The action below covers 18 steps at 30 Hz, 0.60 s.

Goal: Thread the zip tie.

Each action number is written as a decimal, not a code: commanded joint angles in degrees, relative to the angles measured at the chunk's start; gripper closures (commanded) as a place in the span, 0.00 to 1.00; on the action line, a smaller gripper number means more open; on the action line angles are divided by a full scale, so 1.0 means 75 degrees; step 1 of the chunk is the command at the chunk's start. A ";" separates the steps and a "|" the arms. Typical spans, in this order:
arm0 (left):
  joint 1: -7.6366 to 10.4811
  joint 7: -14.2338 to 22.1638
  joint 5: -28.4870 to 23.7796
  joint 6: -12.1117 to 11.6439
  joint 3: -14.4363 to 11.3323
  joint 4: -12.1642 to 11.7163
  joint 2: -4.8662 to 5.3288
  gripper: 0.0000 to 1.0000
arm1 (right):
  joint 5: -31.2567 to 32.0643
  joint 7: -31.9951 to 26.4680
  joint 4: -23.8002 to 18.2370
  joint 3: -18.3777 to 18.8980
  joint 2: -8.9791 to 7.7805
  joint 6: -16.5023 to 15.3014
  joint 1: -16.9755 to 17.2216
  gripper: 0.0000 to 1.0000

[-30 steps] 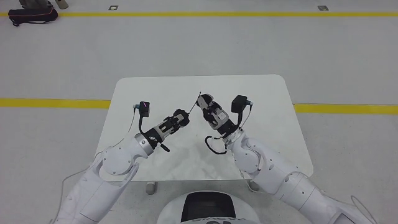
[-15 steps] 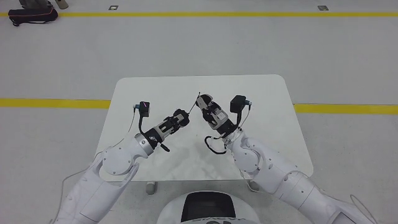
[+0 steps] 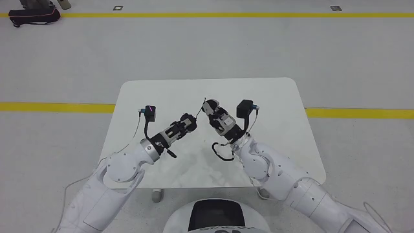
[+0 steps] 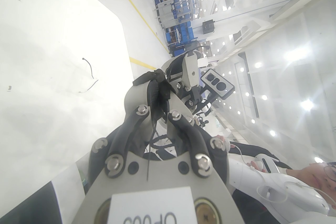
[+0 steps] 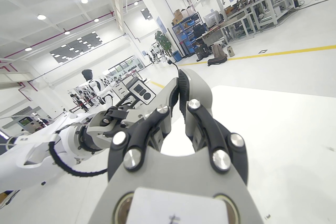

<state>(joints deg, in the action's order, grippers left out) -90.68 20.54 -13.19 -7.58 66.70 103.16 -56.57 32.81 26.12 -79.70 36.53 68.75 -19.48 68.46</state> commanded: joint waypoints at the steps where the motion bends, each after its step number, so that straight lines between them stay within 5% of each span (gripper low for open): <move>1: 0.0000 0.0000 0.0000 0.0000 0.0000 0.0000 0.0000 1.00 | 0.0100 0.0024 0.0020 0.0021 0.0005 0.0000 0.0010 1.00; 18: 0.0000 0.0000 0.0000 0.0000 0.0000 0.0000 0.0000 1.00 | 0.0833 -0.0102 0.0032 0.0531 0.0054 0.0000 0.0364 1.00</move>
<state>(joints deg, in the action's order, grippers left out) -90.68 20.54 -13.19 -7.58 66.70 103.16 -56.57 38.94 25.42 -79.38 40.31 69.10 -19.45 71.02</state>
